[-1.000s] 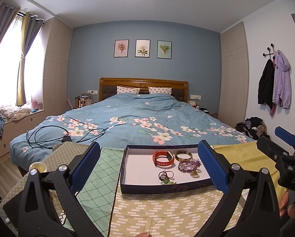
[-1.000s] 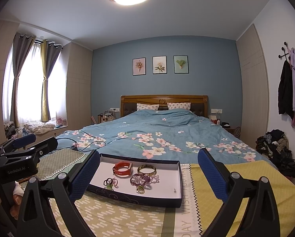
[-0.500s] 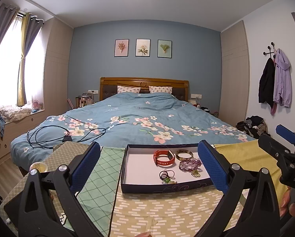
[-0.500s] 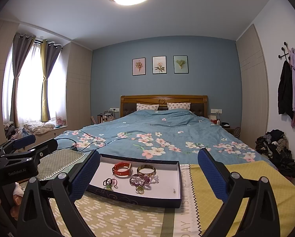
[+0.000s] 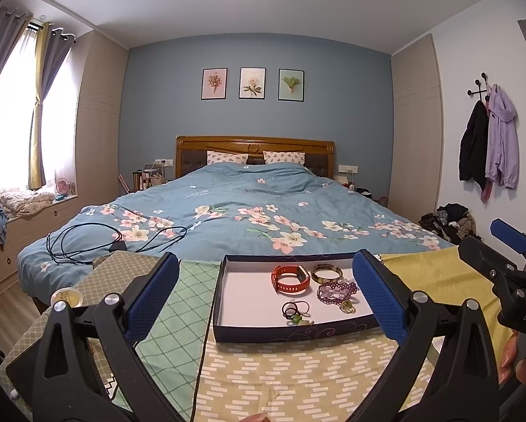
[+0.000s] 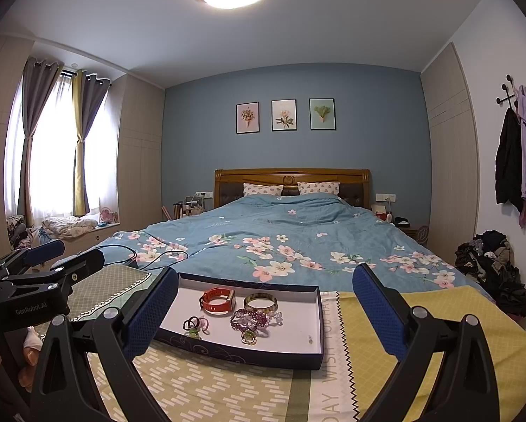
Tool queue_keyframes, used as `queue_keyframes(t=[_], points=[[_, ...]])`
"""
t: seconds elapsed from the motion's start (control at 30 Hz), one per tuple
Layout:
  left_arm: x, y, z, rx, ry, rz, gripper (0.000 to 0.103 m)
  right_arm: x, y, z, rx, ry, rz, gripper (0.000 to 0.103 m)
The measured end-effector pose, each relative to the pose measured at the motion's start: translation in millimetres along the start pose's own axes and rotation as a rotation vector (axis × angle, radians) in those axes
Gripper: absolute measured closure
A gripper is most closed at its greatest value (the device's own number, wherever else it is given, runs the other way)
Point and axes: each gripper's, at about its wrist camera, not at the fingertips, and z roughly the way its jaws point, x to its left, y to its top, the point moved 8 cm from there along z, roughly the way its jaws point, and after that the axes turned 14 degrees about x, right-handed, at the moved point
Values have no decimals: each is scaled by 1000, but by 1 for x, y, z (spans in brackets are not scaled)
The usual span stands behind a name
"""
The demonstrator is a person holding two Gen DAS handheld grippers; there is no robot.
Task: Organize jewelry
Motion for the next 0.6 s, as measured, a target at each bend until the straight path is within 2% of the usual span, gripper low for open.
queue_keyframes(t=[0.6], points=[[-1, -2, 1, 6, 2, 2, 6, -2, -1, -1, 3, -1, 3, 7]])
